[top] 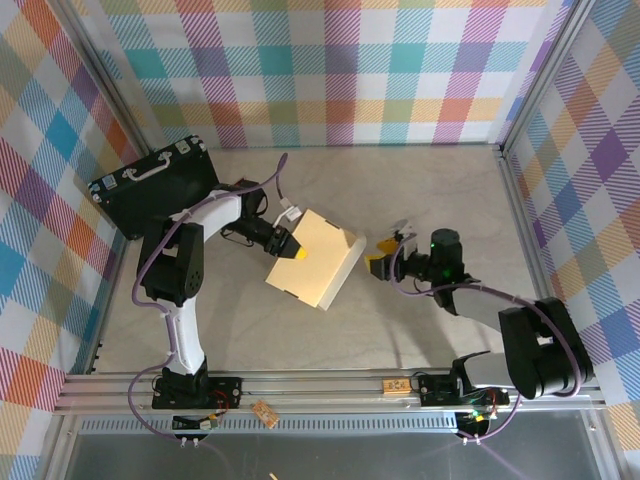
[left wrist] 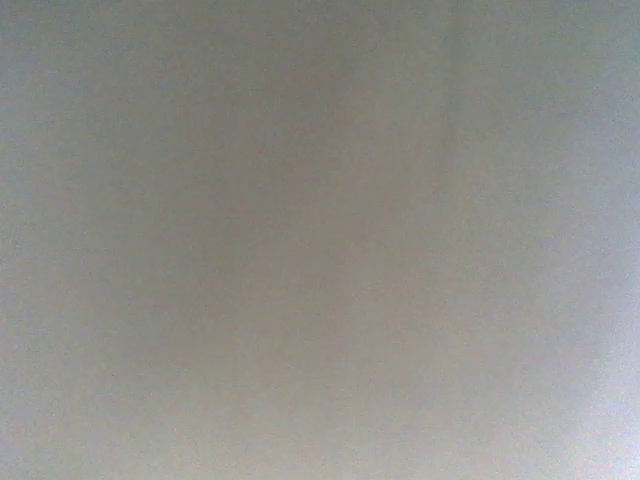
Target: Fold the paper box
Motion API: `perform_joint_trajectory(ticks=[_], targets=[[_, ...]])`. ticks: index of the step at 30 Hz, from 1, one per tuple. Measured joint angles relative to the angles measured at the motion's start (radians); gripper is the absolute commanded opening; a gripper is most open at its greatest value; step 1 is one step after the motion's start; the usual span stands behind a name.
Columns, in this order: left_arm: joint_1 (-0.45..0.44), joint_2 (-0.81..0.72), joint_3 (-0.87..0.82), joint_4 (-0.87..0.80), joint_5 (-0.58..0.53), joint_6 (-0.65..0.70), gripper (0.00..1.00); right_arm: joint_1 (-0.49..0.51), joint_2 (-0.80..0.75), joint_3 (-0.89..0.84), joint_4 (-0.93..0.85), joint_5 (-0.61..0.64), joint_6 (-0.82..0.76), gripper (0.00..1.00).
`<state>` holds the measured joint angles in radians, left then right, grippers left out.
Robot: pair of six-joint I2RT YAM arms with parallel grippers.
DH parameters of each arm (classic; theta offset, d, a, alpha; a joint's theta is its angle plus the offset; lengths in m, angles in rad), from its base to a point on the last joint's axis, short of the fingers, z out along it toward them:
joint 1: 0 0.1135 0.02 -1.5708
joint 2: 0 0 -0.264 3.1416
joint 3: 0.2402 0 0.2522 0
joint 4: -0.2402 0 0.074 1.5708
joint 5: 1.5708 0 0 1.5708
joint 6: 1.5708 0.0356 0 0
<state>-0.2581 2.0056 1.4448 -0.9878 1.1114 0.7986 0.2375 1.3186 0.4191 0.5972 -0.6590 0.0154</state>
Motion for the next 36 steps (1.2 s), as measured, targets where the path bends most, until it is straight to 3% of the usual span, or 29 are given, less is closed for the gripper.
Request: perform_joint_trajectory(ticks=[4,11,19,24,33,36], targets=[[0.0,0.0,0.0,-0.001,-0.003,0.003,0.32,-0.093,0.021,0.043,0.008,-0.153,0.005,0.66],[0.0,0.01,0.013,-0.005,-0.005,0.003,0.32,-0.094,0.252,0.307,-0.119,-0.32,-0.006,0.61],[0.0,0.037,0.034,-0.016,-0.004,0.01,0.32,-0.094,0.407,0.442,-0.278,-0.375,-0.005,0.52],[0.0,0.038,0.039,-0.031,-0.003,0.014,0.32,-0.094,0.446,0.483,-0.357,-0.4,-0.005,0.4],[0.0,0.038,0.04,-0.033,-0.002,0.023,0.32,-0.072,0.485,0.541,-0.465,-0.395,-0.039,0.28],[0.0,0.038,0.04,-0.034,-0.002,0.023,0.32,-0.065,0.485,0.541,-0.483,-0.393,-0.052,0.16]])
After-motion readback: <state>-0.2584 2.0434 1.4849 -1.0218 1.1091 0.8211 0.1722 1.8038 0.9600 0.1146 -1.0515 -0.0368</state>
